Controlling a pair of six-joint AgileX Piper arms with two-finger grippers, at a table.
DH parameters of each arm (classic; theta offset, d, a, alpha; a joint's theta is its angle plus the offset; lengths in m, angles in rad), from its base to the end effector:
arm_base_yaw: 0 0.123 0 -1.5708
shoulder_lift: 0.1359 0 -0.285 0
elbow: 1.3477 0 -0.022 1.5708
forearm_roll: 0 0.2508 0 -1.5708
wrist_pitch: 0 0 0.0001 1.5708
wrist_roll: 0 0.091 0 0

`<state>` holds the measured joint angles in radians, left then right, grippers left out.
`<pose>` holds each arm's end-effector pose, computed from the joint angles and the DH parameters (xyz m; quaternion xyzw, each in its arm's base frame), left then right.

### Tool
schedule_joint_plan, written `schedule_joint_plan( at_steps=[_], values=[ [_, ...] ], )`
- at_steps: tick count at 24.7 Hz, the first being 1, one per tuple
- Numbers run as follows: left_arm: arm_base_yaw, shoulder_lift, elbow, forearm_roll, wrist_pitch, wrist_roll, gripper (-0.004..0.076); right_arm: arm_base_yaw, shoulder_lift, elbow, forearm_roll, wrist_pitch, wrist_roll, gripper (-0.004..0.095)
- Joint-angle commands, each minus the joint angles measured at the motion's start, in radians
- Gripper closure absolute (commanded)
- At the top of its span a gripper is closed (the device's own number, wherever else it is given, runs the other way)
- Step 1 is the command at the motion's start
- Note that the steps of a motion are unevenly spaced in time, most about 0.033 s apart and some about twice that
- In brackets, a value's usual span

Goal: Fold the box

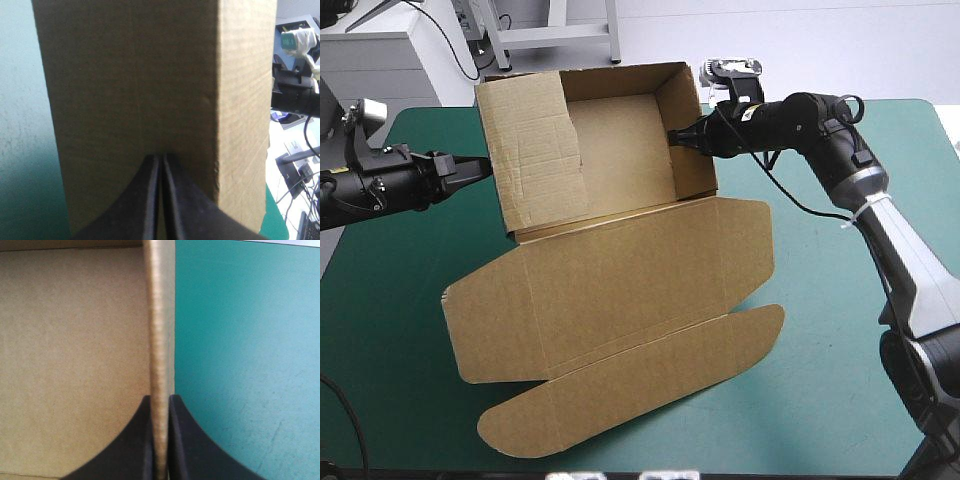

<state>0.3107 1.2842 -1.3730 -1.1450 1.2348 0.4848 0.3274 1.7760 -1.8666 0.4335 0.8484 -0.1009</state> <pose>0.2486 -0.0024 0.4406 0.0276 0.8138 -0.4154 0.4054 0.3775 0.1585 0.4072 -0.1304 0.8715 0.2538 0.3987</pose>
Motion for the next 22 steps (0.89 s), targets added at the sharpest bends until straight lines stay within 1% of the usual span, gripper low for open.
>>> schedule_joint_plan(
  at_steps=[1, 2, 3, 4, 5, 7, 8, 11, 13, 14, 15, 18, 22],
  values=[
    [-0.005, -0.027, -0.03, -0.077, 0.051, -0.033, 0.0589, 0.003, -0.047, -0.03, 0.028, -0.063, 0.014, 0.0925],
    [-0.005, -0.027, -0.03, -0.084, 0.051, -0.033, 0.0548, 0.003, -0.047, -0.03, 0.026, -0.063, 0.014, 0.0925],
    [-0.01, -0.027, -0.03, -0.095, 0.051, -0.033, 0.0429, 0.003, -0.047, -0.03, 0.025, -0.068, 0.028, 0.0925],
    [-0.026, -0.027, -0.03, -0.088, 0.051, -0.033, 0.033, 0.003, -0.047, -0.03, 0.023, -0.072, 0.031, 0.0925],
    [-0.036, -0.027, -0.03, -0.082, 0.051, -0.033, 0.0276, 0.003, -0.047, -0.03, 0.022, -0.072, 0.031, 0.0925],
    [-0.069, -0.027, -0.03, -0.079, 0.051, -0.033, 0.0214, 0.003, -0.047, -0.03, 0.022, -0.072, 0.031, 0.0925],
    [-0.097, -0.027, -0.03, -0.079, 0.051, -0.033, 0.0205, 0.003, -0.047, -0.03, 0.022, -0.072, 0.031, 0.0924],
    [-0.159, -0.027, -0.03, -0.066, -0.009, -0.033, 0.0229, 0.003, -0.047, -0.03, 0.022, -0.067, 0.031, 0.0924],
    [-0.201, -0.027, -0.03, -0.032, -0.079, -0.05, 0.0288, 0.003, -0.047, -0.03, 0.021, -0.054, 0.025, 0.0924],
    [-0.224, -0.027, -0.03, 0.015, -0.104, -0.071, 0.0337, 0.003, -0.047, -0.03, 0.017, -0.05, 0.018, 0.0924],
    [-0.241, -0.027, -0.03, 0.042, -0.109, -0.071, 0.0353, 0.01, -0.047, -0.03, 0.007, -0.048, 0.019, 0.0924],
    [-0.289, -0.026, -0.03, 0.162, -0.123, -0.096, 0.0371, 0.034, -0.047, -0.03, -0.058, -0.046, 0.025, 0.0922],
    [-0.342, -0.026, -0.03, 0.331, -0.192, -0.197, 0.0371, 0.095, -0.047, -0.03, -0.165, -0.053, 0.044, 0.092]
  ],
)
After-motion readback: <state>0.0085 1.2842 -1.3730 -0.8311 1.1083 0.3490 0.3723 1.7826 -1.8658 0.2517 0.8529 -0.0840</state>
